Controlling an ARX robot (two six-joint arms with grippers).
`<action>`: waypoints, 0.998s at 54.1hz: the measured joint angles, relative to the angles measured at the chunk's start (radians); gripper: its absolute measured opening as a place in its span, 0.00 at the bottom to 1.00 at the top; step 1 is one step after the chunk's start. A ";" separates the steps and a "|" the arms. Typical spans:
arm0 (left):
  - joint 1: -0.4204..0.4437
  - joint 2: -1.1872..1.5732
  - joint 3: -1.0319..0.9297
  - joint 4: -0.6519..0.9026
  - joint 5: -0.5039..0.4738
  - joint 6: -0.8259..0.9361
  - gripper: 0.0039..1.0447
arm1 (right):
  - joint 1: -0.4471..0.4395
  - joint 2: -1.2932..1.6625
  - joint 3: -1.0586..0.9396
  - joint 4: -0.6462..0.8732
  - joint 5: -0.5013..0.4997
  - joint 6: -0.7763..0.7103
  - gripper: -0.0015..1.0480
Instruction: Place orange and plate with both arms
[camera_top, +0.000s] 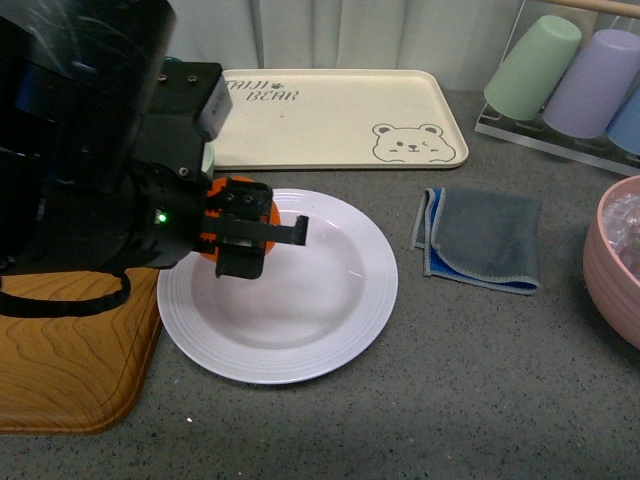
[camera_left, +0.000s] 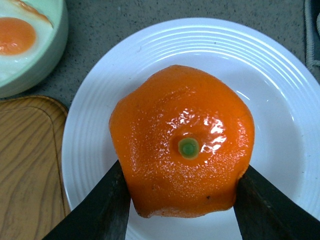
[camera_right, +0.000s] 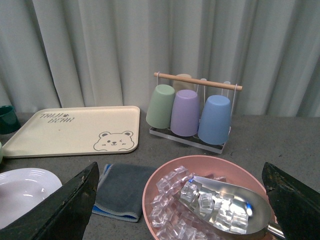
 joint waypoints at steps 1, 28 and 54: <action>-0.002 0.005 0.002 0.000 0.000 0.000 0.46 | 0.000 0.000 0.000 0.000 0.000 0.000 0.91; -0.010 0.130 0.028 0.028 -0.053 -0.010 0.45 | 0.000 0.000 0.000 0.000 0.000 0.000 0.91; -0.011 0.099 0.031 -0.002 -0.072 0.009 0.96 | 0.000 0.000 0.000 0.000 0.000 0.000 0.91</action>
